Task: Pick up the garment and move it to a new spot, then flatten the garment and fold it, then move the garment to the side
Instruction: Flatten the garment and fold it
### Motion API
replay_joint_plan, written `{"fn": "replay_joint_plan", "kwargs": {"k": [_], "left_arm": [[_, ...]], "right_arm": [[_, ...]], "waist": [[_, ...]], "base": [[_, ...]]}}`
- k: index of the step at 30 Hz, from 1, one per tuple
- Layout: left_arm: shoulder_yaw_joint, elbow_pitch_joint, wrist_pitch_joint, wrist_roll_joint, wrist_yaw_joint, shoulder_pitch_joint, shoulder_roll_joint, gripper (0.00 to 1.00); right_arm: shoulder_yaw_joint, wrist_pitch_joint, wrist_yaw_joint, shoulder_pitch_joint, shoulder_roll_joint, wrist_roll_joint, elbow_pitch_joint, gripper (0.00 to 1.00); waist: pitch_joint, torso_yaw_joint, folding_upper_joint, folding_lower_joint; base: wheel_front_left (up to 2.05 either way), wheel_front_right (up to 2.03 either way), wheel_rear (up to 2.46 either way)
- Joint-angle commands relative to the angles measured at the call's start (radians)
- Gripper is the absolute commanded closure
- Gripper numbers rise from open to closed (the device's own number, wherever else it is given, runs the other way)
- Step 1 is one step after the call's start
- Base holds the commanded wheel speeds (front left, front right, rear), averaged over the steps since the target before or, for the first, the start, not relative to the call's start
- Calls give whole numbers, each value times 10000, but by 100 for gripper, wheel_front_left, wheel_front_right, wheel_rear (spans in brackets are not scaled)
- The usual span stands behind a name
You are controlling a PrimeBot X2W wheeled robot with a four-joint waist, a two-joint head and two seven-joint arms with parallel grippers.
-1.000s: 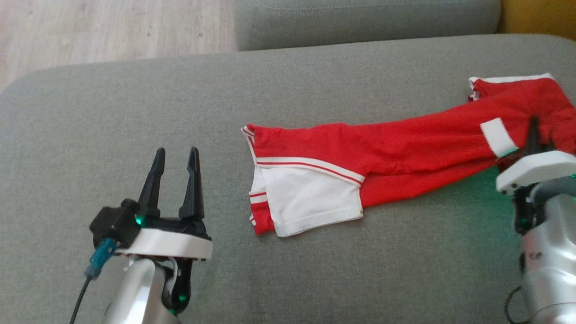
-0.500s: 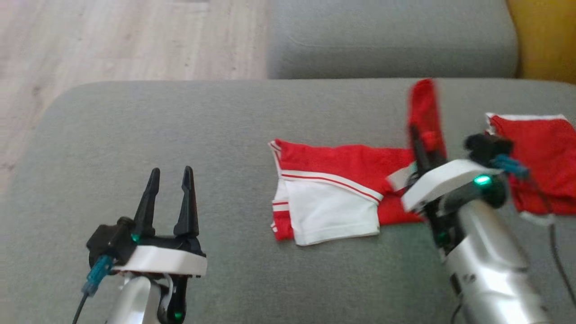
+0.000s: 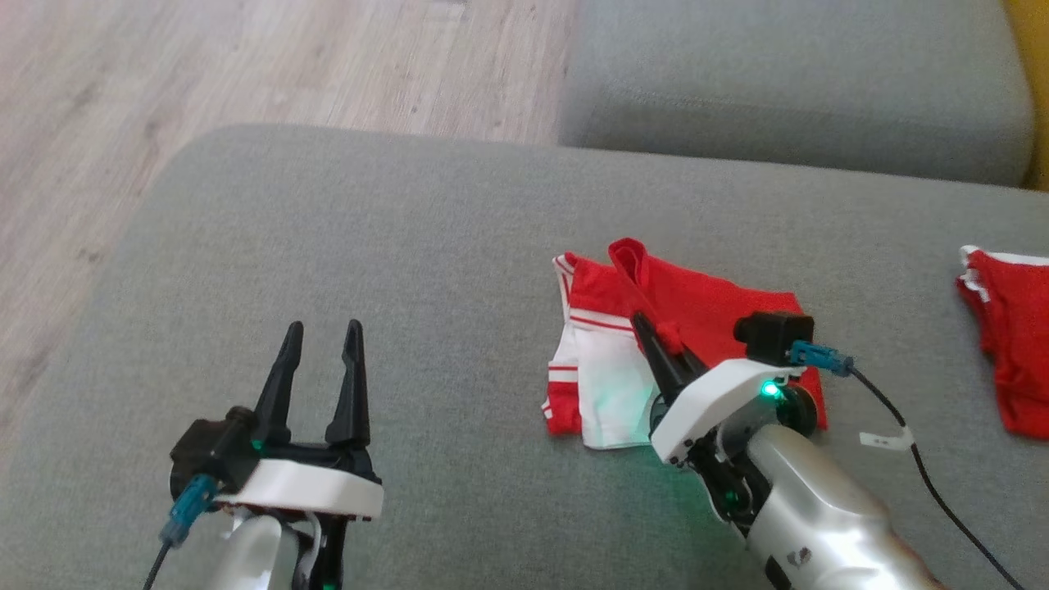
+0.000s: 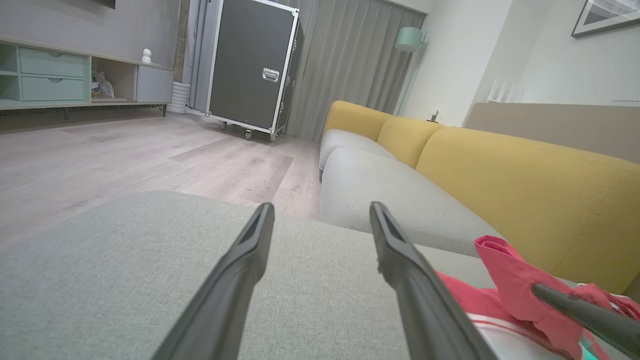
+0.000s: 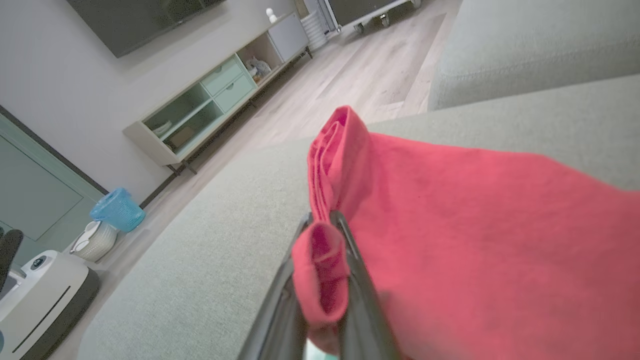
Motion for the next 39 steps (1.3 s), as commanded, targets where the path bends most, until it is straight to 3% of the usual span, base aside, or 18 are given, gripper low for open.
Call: {"fn": "replay_joint_plan", "kwargs": {"k": [1, 8, 9, 10, 14, 18, 22, 23, 24, 30, 34, 39], "left_arm": [[226, -291, -65, -46, 16, -550, 105, 0], [67, -207, -65, -151, 16, -895, 14, 0], [38, -179, -65, -160, 16, -936, 2, 0], [19, -154, -65, -169, 16, -967, -8, 0], [79, -89, -65, -171, 16, -1027, -33, 0], [196, -118, -65, -151, 16, -1028, -40, 0], [445, -338, -65, -104, 15, -857, -56, 0], [445, -338, -65, -104, 15, -857, -56, 0], [477, -373, -65, -84, 15, -819, -60, 0], [739, -614, -65, 41, 15, -644, -93, 0], [910, -657, -65, 158, 15, -510, -113, 0], [1084, -783, -65, 205, 15, -311, -150, 0]], "right_arm": [[260, -213, -7, -610, 111, 123, -153, 100], [1539, -618, -7, -1245, 111, 1031, 569, 100], [1769, -665, -7, -1282, 111, 1173, 525, 14], [2063, -685, -7, -1306, 112, 1303, 428, 0], [2822, -917, -7, -1406, 112, 2024, -104, 0], [2863, -1124, -7, -1781, 112, 2087, 86, 0], [1132, -1156, -7, -2190, 58, 179, 284, 0], [1132, -1156, -7, -2190, 58, 179, 284, 0], [790, -1157, -7, -2213, -114, -752, 187, 0], [-2233, -1159, -7, -991, -736, -4297, -1404, 0], [-3911, -1160, -7, 150, -656, -5528, -2538, 0], [-5051, -1160, -7, 1474, -303, -6548, -3709, 0]], "waist": [[225, 130, 0, 1], [804, 301, 0, 1], [834, 310, 0, 1], [854, 308, 0, 1], [838, 195, 0, 1], [720, -54, 0, 1], [597, -550, 0, 1], [597, -550, 0, 1], [584, -651, 0, 1], [611, -1216, 0, 1], [612, -1510, 0, 1], [603, -1887, 0, 1]], "base": [[0, 0, 0], [0, 0, 0], [0, 0, 0], [0, 0, 0], [0, 0, 0], [0, 0, 0], [0, 0, 0], [0, 0, 0], [0, 0, 0], [0, 0, 0], [0, 0, 0], [0, 0, 0]]}}
